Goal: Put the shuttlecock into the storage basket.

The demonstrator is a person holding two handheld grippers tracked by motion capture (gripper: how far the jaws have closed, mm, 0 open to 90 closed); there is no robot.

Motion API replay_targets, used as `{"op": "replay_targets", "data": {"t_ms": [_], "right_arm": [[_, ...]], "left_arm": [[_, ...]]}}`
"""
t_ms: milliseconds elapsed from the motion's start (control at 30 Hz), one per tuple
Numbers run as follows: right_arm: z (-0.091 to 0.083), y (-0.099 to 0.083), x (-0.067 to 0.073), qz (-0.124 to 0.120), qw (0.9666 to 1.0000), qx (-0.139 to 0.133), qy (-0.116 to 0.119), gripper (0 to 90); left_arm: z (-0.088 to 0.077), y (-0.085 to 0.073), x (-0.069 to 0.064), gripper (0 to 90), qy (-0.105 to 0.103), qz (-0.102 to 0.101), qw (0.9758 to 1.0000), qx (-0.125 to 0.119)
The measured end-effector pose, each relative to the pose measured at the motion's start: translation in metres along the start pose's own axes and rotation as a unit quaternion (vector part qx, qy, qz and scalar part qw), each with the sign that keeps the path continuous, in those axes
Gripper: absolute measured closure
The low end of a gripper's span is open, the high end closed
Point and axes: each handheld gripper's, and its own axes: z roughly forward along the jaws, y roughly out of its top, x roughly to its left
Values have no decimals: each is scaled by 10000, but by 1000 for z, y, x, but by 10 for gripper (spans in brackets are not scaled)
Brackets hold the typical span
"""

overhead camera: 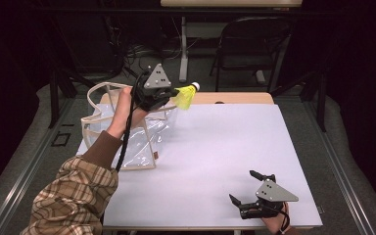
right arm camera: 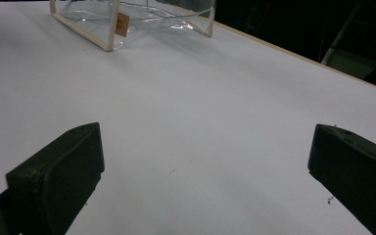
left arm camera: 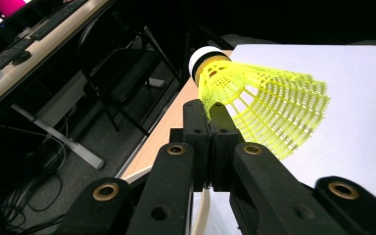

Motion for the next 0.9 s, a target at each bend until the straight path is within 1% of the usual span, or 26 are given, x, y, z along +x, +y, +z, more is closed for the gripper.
{"op": "replay_targets", "data": {"t_ms": [333, 367, 400, 533, 867, 900], "right_arm": [[0, 0, 0, 18, 10000, 15, 1, 0], [0, 0, 0, 14, 10000, 28, 2, 0], [0, 0, 0, 19, 10000, 30, 4, 0], [0, 0, 0, 25, 10000, 21, 1, 0], [1, 0, 0, 19, 10000, 31, -11, 0], [1, 0, 0, 20, 10000, 31, -11, 0]], "left_arm": [[-8, -3, 8, 892, 138, -41, 9999, 8], [-9, -4, 8, 892, 134, -72, 9999, 3], [-9, -4, 10, 892, 162, -52, 9999, 18], [-12, -7, 13, 892, 204, -122, 9997, 25], [-19, -13, 20, 892, 341, -166, 9993, 26], [-20, -13, 21, 892, 347, -208, 9992, 8]]}}
